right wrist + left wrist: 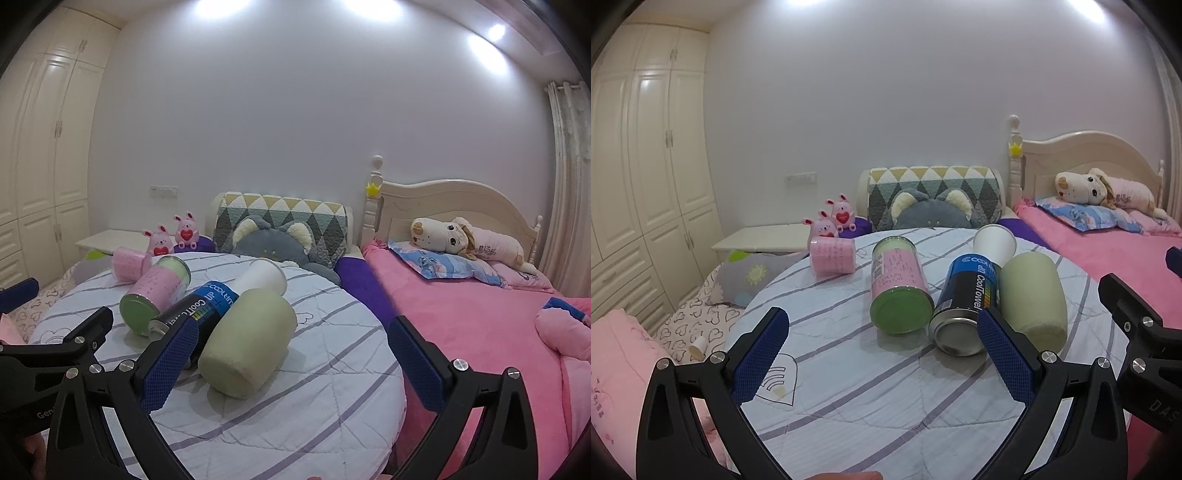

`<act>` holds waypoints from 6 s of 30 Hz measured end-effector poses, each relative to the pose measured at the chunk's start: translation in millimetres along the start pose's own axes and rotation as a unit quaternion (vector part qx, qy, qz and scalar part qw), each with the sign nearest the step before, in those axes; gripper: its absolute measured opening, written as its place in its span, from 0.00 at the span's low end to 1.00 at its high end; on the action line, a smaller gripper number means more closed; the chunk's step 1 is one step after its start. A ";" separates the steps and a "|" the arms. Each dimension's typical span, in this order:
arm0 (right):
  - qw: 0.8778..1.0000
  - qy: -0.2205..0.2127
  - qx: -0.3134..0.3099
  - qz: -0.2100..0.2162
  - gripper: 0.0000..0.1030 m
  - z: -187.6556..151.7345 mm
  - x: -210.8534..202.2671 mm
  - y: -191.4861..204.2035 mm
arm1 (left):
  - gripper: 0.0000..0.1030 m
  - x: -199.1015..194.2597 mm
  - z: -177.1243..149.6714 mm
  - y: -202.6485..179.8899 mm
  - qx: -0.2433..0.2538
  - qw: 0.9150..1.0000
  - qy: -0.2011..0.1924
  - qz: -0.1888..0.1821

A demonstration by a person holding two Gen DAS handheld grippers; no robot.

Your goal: Flip cup upright

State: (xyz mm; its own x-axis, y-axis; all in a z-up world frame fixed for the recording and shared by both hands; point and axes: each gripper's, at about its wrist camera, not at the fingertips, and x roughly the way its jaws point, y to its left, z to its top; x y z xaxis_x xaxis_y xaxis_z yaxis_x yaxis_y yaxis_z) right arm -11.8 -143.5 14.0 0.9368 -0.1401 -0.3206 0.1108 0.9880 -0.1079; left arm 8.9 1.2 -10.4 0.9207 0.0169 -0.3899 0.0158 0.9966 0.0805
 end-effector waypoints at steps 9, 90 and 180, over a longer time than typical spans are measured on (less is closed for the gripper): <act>1.000 0.016 0.006 -0.002 1.00 -0.8 4.7 -2.0 | 1.00 -1.7 -1.2 -0.7 0.001 1.000 -0.002 -0.003; 0.681 0.312 -0.527 0.402 0.90 44.2 279.6 287.8 | 1.00 182.5 -8.8 166.2 -0.311 0.866 0.347 0.181; 0.897 0.401 0.069 0.172 0.80 -54.1 54.0 36.9 | 1.00 38.0 -23.2 56.9 0.091 0.954 0.284 0.006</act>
State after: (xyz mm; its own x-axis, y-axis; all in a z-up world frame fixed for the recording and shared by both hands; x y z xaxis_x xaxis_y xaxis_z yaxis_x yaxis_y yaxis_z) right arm 24.9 -118.2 -58.2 0.3891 0.2267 -0.8929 -0.0474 0.9729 0.2264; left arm 35.8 60.3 -41.9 0.5621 0.1201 -0.8183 0.1223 0.9664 0.2259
